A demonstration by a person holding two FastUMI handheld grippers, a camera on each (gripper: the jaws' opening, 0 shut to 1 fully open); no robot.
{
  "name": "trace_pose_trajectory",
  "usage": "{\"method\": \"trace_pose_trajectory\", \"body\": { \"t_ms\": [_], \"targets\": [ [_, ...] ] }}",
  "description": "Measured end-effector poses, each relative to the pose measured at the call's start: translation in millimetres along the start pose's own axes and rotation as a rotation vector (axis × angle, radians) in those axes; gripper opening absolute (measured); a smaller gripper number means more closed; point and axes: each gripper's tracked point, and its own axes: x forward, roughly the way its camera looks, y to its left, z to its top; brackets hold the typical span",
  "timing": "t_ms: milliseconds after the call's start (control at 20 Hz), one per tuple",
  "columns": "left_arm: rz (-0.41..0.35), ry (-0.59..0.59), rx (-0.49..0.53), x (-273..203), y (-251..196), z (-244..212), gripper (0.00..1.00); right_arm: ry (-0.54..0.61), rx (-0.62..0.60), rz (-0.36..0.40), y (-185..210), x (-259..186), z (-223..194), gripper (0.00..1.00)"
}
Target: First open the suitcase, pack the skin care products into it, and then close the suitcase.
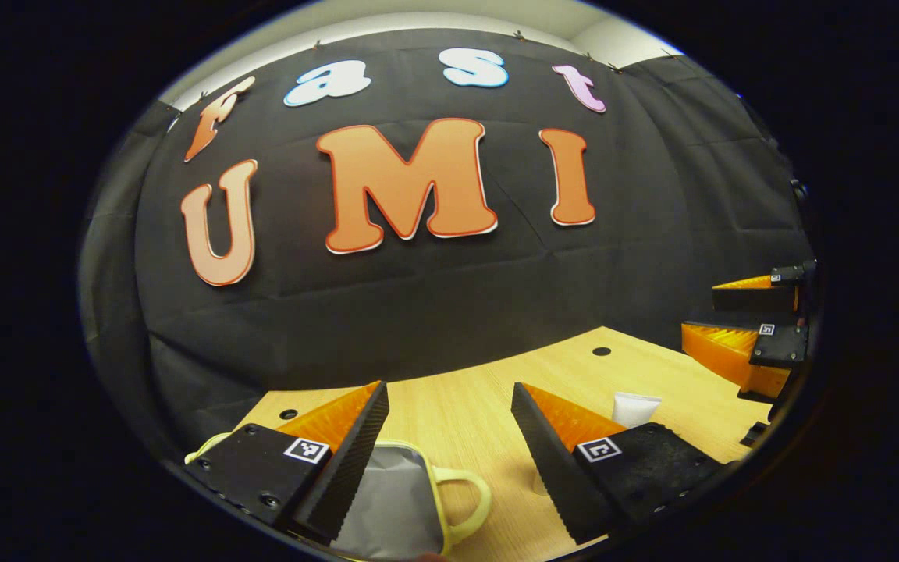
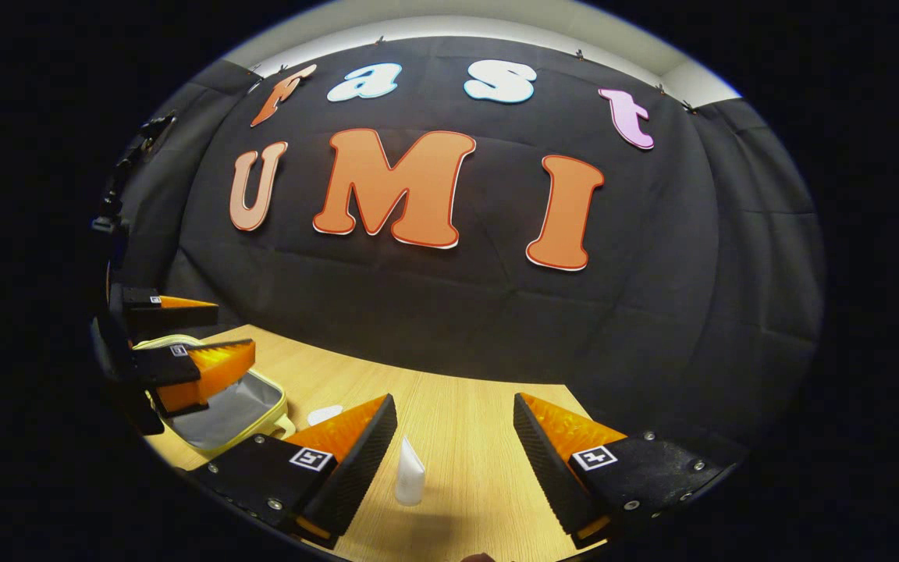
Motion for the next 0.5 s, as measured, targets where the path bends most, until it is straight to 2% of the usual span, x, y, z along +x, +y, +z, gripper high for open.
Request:
{"method": "trace_pose_trajectory", "body": {
  "t_ms": [500],
  "targets": [
    [-0.112,0.149,0.045,14,-85,-87,0.99,0.057,-0.014,0.052,-3,-5,-32,0.96]
  ]
}}
